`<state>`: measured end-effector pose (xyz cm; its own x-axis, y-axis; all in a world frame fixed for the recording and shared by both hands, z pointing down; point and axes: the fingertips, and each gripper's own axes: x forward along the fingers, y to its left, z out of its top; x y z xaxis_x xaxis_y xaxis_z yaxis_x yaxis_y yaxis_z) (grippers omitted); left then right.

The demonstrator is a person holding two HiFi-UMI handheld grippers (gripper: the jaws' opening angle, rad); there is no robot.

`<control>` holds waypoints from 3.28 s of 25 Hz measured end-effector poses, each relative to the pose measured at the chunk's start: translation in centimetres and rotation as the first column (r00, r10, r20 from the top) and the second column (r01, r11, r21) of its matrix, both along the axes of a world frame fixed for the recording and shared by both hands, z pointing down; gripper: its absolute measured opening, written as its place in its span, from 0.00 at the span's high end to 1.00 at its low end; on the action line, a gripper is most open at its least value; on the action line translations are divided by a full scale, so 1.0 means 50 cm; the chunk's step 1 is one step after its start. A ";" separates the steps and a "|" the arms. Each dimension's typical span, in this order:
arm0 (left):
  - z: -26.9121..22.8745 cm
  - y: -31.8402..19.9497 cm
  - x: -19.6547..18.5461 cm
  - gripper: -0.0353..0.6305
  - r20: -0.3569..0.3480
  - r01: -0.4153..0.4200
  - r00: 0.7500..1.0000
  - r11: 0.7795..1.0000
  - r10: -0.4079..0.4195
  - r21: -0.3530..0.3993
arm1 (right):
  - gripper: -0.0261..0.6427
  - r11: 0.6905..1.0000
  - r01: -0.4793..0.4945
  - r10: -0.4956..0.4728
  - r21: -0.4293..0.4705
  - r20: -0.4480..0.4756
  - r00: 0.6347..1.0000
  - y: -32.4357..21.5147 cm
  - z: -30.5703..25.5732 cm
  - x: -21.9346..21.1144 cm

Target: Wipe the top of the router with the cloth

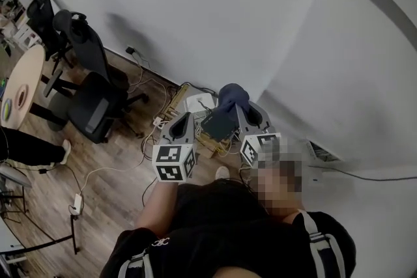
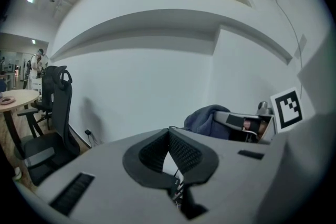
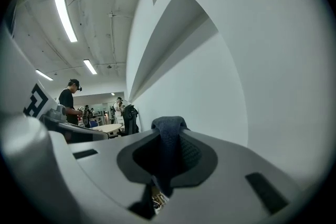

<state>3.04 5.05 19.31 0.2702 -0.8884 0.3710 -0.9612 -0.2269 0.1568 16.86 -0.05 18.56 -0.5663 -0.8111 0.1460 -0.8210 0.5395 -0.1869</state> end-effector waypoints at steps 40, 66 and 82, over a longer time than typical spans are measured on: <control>0.484 -0.153 -0.061 0.95 -0.133 -0.042 0.991 0.929 -0.008 -0.368 | 0.93 0.879 0.063 -0.196 -0.472 -0.236 0.952 -0.144 0.519 -0.134; 0.854 -0.213 -0.132 0.95 -0.138 -0.124 0.988 0.870 0.065 -0.477 | 0.93 0.602 0.206 -0.653 -0.772 -0.327 0.683 -0.119 1.011 -0.236; 0.922 -0.136 -0.117 0.95 -0.173 -0.170 0.981 0.841 0.092 -0.514 | 0.93 0.481 0.205 -0.865 -0.852 -0.424 0.267 -0.059 1.183 -0.221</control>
